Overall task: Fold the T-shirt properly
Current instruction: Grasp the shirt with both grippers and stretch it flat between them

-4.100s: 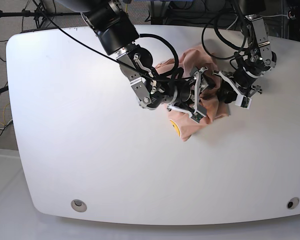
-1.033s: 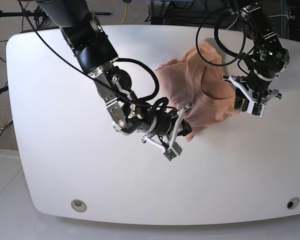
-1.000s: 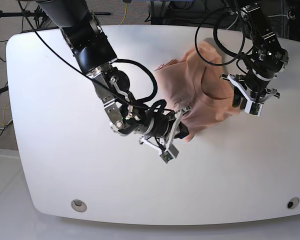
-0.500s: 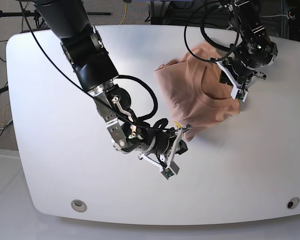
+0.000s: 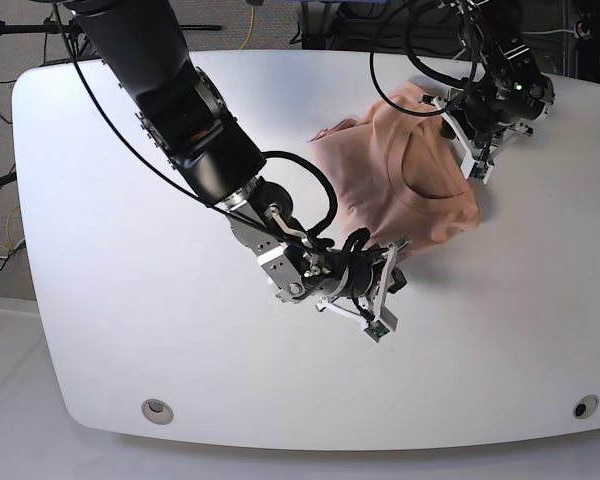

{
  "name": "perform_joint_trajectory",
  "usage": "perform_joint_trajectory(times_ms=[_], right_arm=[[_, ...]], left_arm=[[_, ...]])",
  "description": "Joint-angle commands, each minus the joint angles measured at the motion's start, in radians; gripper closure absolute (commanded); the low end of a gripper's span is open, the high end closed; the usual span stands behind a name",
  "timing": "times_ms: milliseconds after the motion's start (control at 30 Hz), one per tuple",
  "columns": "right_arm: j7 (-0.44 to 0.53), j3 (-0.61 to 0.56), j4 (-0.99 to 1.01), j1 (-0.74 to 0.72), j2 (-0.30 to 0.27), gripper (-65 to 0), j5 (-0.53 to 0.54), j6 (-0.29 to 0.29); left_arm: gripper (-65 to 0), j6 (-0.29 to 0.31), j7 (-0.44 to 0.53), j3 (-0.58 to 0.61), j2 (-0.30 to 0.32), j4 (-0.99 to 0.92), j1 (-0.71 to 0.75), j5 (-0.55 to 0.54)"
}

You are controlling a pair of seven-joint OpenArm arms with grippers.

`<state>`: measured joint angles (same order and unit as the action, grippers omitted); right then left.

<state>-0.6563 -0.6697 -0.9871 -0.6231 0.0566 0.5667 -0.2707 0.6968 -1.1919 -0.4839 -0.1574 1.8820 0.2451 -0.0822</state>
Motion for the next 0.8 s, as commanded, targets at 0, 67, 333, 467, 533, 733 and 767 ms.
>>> perform_joint_trajectory(times_ms=[0,67,333,467,533,733,767], right_arm=[[0.042,0.0,0.038,-0.033,0.005,-1.1,0.009,-0.029],[0.062,0.0,0.075,-0.03,0.005,-1.1,0.009,-0.048],[0.114,-0.002,0.15,-0.017,-0.011,-1.1,0.008,-0.058],[0.119,-0.002,0.149,-0.008,-0.053,-1.1,0.008,-0.058],[0.119,-0.002,0.149,-0.007,-0.065,-1.1,0.008,-0.058],[0.119,0.003,0.147,0.013,-0.123,-1.0,0.009,-0.058],[0.12,0.003,0.147,0.016,-0.133,-1.0,0.009,-0.058]], left_arm=[[-12.1,0.001,0.011,0.001,0.0,-0.009,-0.007,-0.009],[-12.1,0.001,0.034,0.0,0.0,-0.037,-0.008,-0.008],[-12.1,0.001,0.157,-0.032,0.0,-0.204,-0.031,-0.004],[-12.1,0.001,0.162,-0.032,0.0,-0.289,-0.079,-0.003],[-12.1,0.001,0.162,-0.032,0.0,-0.324,-0.099,-0.004],[-12.1,0.001,0.191,-0.034,0.005,-0.422,-0.168,-0.004],[-12.1,0.001,0.201,-0.034,0.005,-0.43,-0.175,-0.003]])
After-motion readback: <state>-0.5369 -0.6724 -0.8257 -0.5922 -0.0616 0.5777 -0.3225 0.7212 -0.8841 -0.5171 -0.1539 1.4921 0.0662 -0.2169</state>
